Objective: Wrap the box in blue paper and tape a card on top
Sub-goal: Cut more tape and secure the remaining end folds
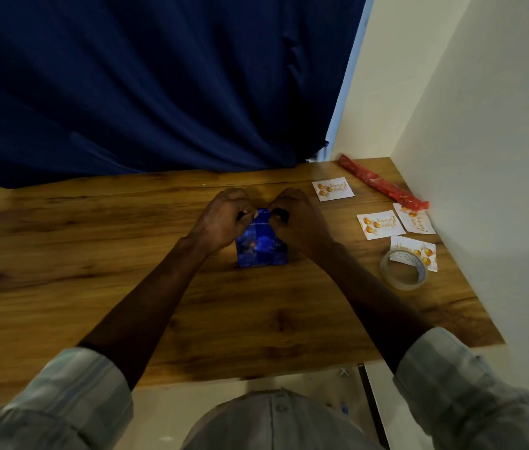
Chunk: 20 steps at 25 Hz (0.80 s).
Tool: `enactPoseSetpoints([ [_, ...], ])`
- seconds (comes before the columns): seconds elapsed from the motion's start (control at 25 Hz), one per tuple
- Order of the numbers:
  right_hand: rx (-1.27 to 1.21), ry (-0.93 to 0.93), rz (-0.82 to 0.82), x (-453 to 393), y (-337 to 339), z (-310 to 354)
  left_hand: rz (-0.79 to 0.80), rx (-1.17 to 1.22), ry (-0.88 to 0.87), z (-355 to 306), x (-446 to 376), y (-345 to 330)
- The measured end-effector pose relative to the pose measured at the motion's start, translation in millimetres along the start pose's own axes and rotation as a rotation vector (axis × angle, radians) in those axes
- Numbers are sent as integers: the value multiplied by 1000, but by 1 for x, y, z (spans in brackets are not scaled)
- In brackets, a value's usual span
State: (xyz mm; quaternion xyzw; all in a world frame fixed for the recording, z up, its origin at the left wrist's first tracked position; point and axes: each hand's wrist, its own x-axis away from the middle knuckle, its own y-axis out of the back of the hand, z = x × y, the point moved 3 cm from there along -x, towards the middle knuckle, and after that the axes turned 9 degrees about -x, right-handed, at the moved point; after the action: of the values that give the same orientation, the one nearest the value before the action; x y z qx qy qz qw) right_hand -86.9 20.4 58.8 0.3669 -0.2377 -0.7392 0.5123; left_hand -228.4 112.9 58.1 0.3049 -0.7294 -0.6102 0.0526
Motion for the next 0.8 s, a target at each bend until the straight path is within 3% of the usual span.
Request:
enactPoseSetpoints([
  [0.2,-17,-19,95,-4,3,-1,-50,-46,-19,-1,-2,-2],
  [0.48,206,116,3,1,-13,9,-39,-53,-77,-1,-2,0],
  [0.8,192,154,-75,5,-16,7,16,-8,-102,3,8,0],
])
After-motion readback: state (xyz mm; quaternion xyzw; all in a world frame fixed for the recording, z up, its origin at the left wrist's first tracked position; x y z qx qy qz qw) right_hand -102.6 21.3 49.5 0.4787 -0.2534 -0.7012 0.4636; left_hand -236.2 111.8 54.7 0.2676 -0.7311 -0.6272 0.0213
